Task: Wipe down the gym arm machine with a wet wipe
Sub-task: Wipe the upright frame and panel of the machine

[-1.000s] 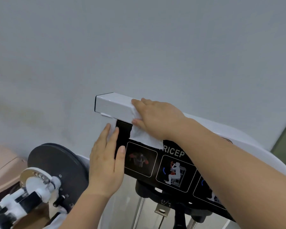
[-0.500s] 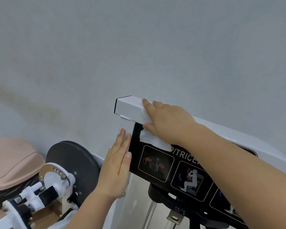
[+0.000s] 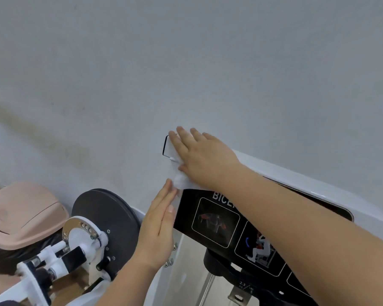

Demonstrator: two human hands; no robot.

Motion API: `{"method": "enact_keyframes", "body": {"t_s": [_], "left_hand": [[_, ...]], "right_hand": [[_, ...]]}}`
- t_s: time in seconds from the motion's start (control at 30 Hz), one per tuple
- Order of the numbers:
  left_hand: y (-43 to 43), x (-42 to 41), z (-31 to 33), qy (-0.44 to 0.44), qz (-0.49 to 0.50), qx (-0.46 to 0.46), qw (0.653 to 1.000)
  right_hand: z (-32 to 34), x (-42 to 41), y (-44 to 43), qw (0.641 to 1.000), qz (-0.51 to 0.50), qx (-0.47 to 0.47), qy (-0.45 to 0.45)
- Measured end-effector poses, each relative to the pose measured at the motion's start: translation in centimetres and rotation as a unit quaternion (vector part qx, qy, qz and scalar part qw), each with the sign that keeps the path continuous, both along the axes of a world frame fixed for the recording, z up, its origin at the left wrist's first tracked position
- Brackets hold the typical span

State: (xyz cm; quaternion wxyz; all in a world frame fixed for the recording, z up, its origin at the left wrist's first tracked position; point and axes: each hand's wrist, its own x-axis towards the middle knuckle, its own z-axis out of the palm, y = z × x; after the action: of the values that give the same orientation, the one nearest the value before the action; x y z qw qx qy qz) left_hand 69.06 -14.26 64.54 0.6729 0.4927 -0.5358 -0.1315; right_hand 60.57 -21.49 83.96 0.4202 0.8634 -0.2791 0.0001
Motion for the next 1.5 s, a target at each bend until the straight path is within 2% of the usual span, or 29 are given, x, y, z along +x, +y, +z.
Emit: {"method": "enact_keyframes", "body": {"t_s": [0.03,0.1,0.23,0.33,0.43,0.57,0.7,0.77,0.83,0.97,1.03,1.13,1.23,1.3,1.37,1.5], "left_hand": [[0.0,-0.2,-0.3,0.016,0.011,0.004,1.000],[0.0,-0.6,-1.3,0.031,0.016,0.014,0.999],[0.1,-1.0,-2.8,0.022,0.015,0.033,0.999],[0.3,-0.9,-3.3,0.030,0.027,0.052,0.998],[0.3,-0.9,-3.6,0.047,0.029,0.062,0.997],[0.4,-1.2,-4.7,0.096,0.009,0.059,0.994],[1.0,-1.2,-6.0,0.118,-0.008,0.080,0.990],[1.2,-1.2,-6.0,0.127,-0.024,0.096,0.987],[1.3,-1.1,-5.7,0.133,-0.035,0.115,0.984],[1.3,-1.3,-5.3,0.129,-0.028,0.129,0.983],[1.2,-1.6,-5.2,0.127,-0.020,0.129,0.983],[1.1,-2.0,-5.3,0.131,-0.013,0.125,0.983],[1.2,-2.1,-5.0,0.155,-0.022,0.111,0.981],[1.3,-1.9,-5.0,0.175,-0.023,0.102,0.979],[1.3,-1.8,-5.4,0.179,-0.020,0.105,0.978],[1.4,-1.8,-5.9,0.166,-0.017,0.109,0.980]], "right_hand": [[-0.9,-0.9,0.1,0.998,0.009,-0.057,0.033],[-3.4,-2.6,0.3,0.990,0.022,-0.114,0.083],[-8.3,-4.7,0.4,0.983,0.027,-0.105,0.145],[-7.2,-4.1,0.2,0.984,0.038,-0.117,0.128],[-5.1,-2.2,0.0,0.985,0.024,-0.155,0.064],[-7.3,-1.3,0.4,0.990,-0.003,-0.138,0.026],[-12.6,-2.9,1.1,0.985,0.028,-0.113,0.128],[-12.8,-3.4,1.1,0.979,0.042,-0.107,0.171],[-10.5,-3.3,1.1,0.980,0.038,-0.115,0.156],[-4.4,-3.0,0.6,0.983,0.010,-0.182,0.032],[-4.0,-3.1,0.7,0.983,0.000,-0.183,0.009],[-8.0,-3.2,1.0,0.987,0.003,-0.156,0.042],[-12.7,-3.5,1.1,0.980,0.034,-0.125,0.150],[-13.1,-3.3,0.9,0.973,0.051,-0.127,0.185],[-11.1,-2.6,0.7,0.974,0.052,-0.137,0.170],[-6.1,-0.7,0.1,0.979,0.024,-0.196,0.052]]}}
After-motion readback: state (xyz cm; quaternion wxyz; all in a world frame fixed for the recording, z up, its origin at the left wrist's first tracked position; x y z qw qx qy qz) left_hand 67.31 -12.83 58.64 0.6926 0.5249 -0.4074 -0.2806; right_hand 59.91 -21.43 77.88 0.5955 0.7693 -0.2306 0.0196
